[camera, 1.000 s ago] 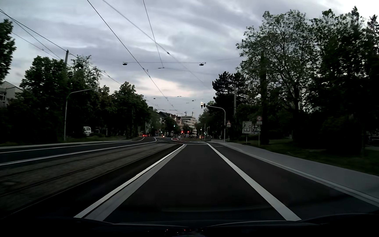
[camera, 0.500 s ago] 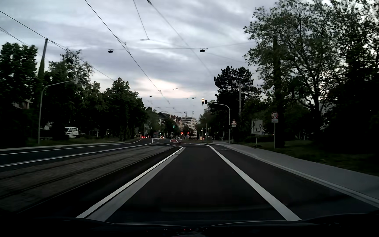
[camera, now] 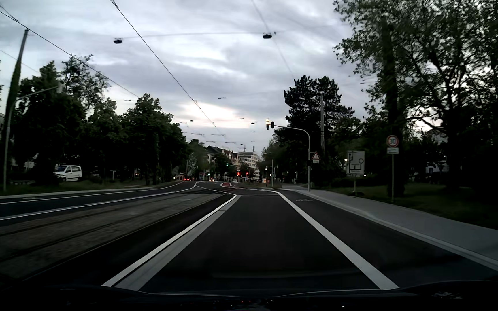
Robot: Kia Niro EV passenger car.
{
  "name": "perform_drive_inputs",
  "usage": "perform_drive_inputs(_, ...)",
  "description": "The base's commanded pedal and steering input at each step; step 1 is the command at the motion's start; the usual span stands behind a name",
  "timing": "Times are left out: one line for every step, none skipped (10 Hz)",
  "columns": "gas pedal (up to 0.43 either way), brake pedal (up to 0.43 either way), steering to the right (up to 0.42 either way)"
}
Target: Follow the waypoints while adhering to traffic rules and regulations
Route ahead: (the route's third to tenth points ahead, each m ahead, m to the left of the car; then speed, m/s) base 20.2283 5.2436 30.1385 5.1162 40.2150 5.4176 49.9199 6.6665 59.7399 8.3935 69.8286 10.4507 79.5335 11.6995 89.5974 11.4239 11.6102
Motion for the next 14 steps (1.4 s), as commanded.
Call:
perform_drive_inputs(0.000,0.000,0.001)
perform_drive_inputs(0.000,0.000,0.002)
perform_drive_inputs(0.000,0.000,0.002)
perform_drive_inputs(0.000,0.000,0.002)
perform_drive_inputs(0.000,0.000,0.002)
perform_drive_inputs(0.000,0.000,0.002)
perform_drive_inputs(0.000,0.000,0.002)
perform_drive_inputs(0.000,0.000,0.002)
perform_drive_inputs(0.000,0.000,0.001)
perform_drive_inputs(0.000,0.000,0.000)
perform_drive_inputs(0.000,0.000,0.000)
perform_drive_inputs(0.000,0.000,0.000)
perform_drive_inputs(0.000,0.000,-0.001)
perform_drive_inputs(0.000,0.000,-0.003)
